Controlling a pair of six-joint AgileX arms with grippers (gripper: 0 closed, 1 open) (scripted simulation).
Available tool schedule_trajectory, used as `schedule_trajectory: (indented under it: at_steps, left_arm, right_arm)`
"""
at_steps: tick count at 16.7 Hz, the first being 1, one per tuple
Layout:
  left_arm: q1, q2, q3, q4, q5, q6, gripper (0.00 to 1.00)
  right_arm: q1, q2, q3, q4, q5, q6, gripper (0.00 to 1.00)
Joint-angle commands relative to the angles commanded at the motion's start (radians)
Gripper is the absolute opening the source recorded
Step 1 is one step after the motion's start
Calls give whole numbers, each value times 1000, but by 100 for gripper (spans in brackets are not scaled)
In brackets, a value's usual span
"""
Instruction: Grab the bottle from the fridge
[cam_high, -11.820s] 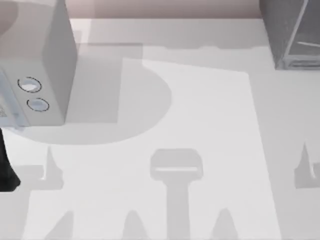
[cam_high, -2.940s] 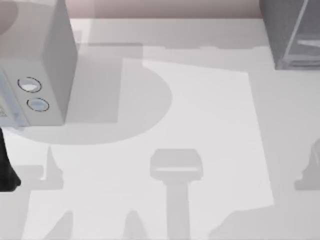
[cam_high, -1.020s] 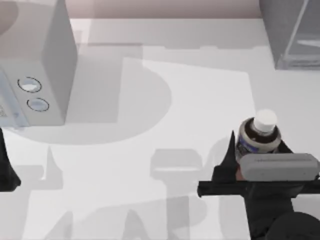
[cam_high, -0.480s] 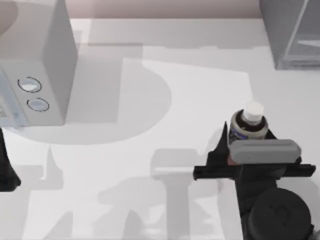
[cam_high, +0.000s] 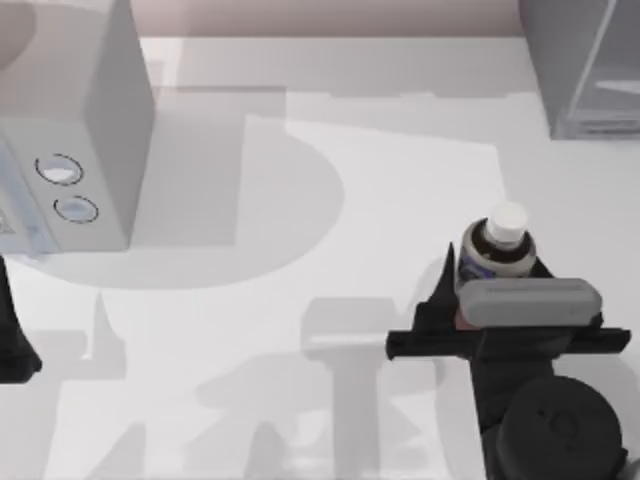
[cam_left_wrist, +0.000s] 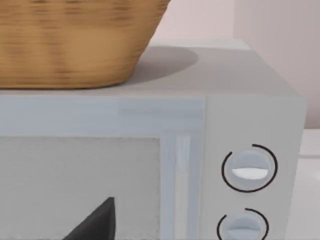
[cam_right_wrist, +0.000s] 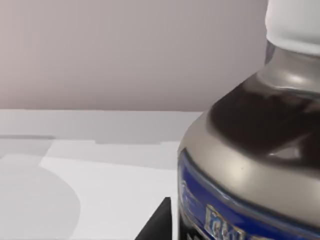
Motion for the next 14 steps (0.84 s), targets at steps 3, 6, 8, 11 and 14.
schedule_trajectory:
  at_steps: [3,6,8,11,14]
  left_arm:
    - [0,0,0,0,0,0,100]
    - [0,0,0,0,0,0,100]
    - [0,0,0,0,0,0,100]
    - [0,0,0,0,0,0,100]
    - [0,0,0,0,0,0,100]
  right_arm:
    - [0,0,0,0,0,0,60]
    - [0,0,0,0,0,0,83]
    - [0,0,0,0,0,0,98]
    - [0,0,0,0,0,0,100]
    - [0,0,0,0,0,0,100]
